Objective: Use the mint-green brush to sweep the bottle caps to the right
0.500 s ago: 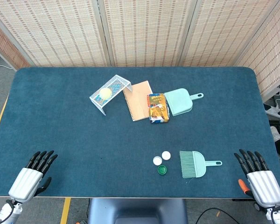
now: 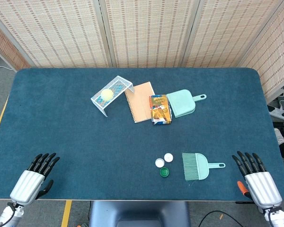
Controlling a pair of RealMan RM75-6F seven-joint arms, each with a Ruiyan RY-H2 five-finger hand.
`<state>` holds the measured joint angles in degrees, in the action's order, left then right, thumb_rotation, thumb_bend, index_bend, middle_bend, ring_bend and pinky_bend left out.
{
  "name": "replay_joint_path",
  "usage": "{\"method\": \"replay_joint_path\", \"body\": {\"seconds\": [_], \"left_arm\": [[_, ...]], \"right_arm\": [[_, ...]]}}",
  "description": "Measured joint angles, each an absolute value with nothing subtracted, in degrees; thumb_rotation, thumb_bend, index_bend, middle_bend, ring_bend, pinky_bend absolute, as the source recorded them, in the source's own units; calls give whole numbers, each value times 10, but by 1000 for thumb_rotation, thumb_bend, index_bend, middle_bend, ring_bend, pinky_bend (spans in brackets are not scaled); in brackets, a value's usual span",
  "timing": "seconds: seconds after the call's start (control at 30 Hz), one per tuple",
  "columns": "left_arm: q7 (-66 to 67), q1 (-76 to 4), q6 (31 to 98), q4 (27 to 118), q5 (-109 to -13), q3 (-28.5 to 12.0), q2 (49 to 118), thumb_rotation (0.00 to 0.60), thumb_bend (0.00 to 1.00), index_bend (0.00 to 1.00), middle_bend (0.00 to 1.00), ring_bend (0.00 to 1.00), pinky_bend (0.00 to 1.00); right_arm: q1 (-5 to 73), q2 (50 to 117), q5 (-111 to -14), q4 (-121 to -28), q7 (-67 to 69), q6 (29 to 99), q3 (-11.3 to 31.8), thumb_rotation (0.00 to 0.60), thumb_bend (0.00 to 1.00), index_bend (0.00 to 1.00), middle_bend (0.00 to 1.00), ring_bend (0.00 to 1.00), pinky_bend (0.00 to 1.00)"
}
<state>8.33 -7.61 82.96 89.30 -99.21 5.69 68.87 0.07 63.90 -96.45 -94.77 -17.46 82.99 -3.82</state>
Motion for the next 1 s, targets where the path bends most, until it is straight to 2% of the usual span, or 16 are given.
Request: {"method": "replay_joint_path", "body": {"seconds": [0.13, 0.53, 0.73, 1.0], "left_arm": [[67, -78, 830, 893, -988, 54, 683, 600, 455, 0, 0, 0, 74], [57, -77, 838, 894, -998, 59, 677, 600, 455, 0, 0, 0, 74], [55, -77, 837, 893, -996, 58, 677, 600, 455, 0, 0, 0, 74], [57, -77, 837, 894, -997, 58, 677, 600, 455, 0, 0, 0, 74]], "right_arm": [[21, 674, -962, -927, -217, 801, -27, 600, 240, 13, 14, 0, 0], [55, 794, -938, -829, -314, 753, -6, 600, 241, 249, 213, 0, 0], [66, 852, -912, -752, -319, 736, 1, 600, 241, 302, 255, 0, 0], [76, 886, -892, -705, -316, 727, 3, 600, 246, 344, 288, 21, 0]]}}
